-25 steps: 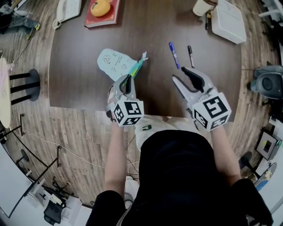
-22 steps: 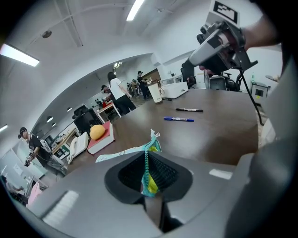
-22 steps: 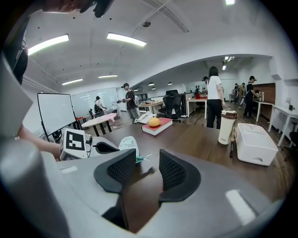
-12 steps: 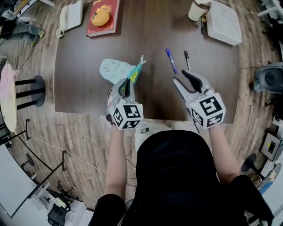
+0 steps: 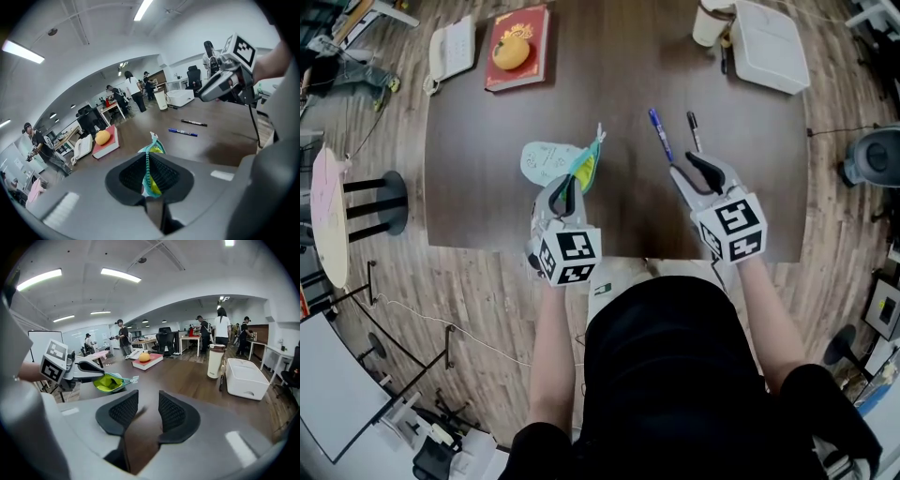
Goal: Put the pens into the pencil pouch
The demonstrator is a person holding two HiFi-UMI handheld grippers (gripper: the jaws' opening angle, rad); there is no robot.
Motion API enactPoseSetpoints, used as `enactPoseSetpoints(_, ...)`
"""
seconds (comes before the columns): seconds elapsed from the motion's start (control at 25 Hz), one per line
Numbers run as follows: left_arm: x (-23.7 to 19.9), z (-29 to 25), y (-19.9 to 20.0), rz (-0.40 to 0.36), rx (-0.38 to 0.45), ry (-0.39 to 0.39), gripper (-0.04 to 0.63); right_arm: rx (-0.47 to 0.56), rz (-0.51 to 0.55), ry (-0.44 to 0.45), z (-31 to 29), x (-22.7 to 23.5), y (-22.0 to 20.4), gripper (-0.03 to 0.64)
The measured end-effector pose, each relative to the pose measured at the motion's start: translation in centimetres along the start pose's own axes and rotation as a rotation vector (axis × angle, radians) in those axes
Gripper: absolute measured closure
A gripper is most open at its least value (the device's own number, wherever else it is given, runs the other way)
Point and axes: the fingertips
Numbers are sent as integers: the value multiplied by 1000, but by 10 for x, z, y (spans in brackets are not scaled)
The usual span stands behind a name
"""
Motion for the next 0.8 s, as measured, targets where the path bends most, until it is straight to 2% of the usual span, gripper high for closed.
enactPoseSetpoints(0.2, 3, 10, 4, 12, -2, -13, 579, -22, -20, -32, 0, 10, -18, 477)
enactPoseSetpoints(0.44, 7, 7, 3, 19, -12, -35, 579, -96, 35, -95, -10, 31, -50, 480)
enactPoseSetpoints(0.8, 9, 5, 9, 53, -15, -61, 578, -156, -19, -171, -22, 66, -94, 482)
Point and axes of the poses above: the fingertips, and each gripper's own axes: z backward along the fingers, x to its right, y out of its top, and after that the axes turned 9 degrees about y, right-handed
